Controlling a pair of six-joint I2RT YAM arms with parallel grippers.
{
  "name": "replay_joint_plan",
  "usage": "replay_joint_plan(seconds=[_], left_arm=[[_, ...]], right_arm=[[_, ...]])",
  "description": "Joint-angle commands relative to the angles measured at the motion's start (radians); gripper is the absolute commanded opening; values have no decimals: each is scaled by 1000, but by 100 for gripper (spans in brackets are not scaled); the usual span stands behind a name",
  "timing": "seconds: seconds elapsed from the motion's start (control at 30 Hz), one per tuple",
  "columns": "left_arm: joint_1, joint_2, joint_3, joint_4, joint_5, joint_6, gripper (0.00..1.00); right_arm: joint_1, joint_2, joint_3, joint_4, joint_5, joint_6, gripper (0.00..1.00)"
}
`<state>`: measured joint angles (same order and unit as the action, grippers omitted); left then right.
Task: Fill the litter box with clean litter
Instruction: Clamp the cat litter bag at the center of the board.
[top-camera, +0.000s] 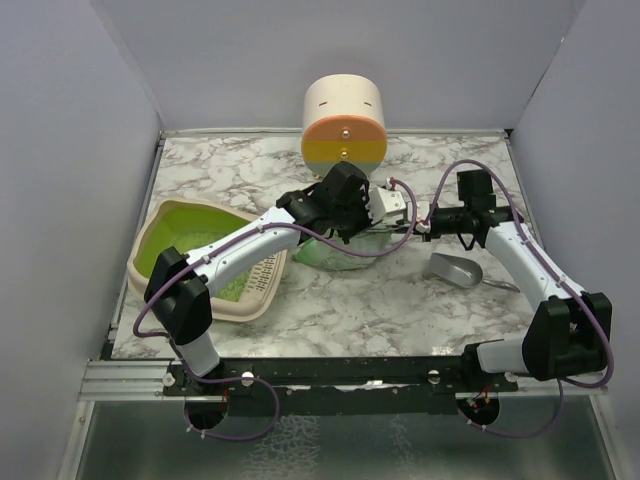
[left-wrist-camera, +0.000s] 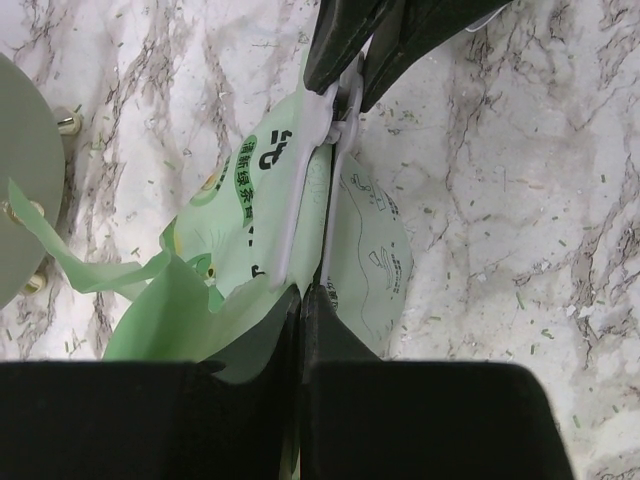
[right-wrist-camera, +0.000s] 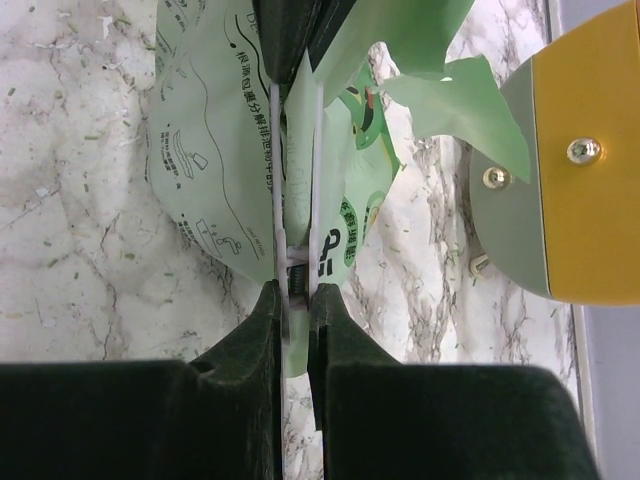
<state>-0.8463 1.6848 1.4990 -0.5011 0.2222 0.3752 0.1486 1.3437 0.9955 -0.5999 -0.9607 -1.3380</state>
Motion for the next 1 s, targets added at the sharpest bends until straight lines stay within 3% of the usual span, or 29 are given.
replay_joint_plan(seconds=[0.0,0.27,0.4,0.63,0.97], left_arm=[[-20,-72,50,196,75,-8,0],[-19,-72,47,200,74,-14,0],[-19,-71,45,199,58,-20,0],[-19,-87,15,229,14,-36,37],[8,-147,-55,335,-46,-105,58]], right_arm=[[16,17,-33,40,-149,91,1],[16,22,-42,67,-190,141,3],[16,18,-50,74,-165,145,26],[16,-17,-42,78,-90,174,40],[5,-118,-40,115,-1,308,44]])
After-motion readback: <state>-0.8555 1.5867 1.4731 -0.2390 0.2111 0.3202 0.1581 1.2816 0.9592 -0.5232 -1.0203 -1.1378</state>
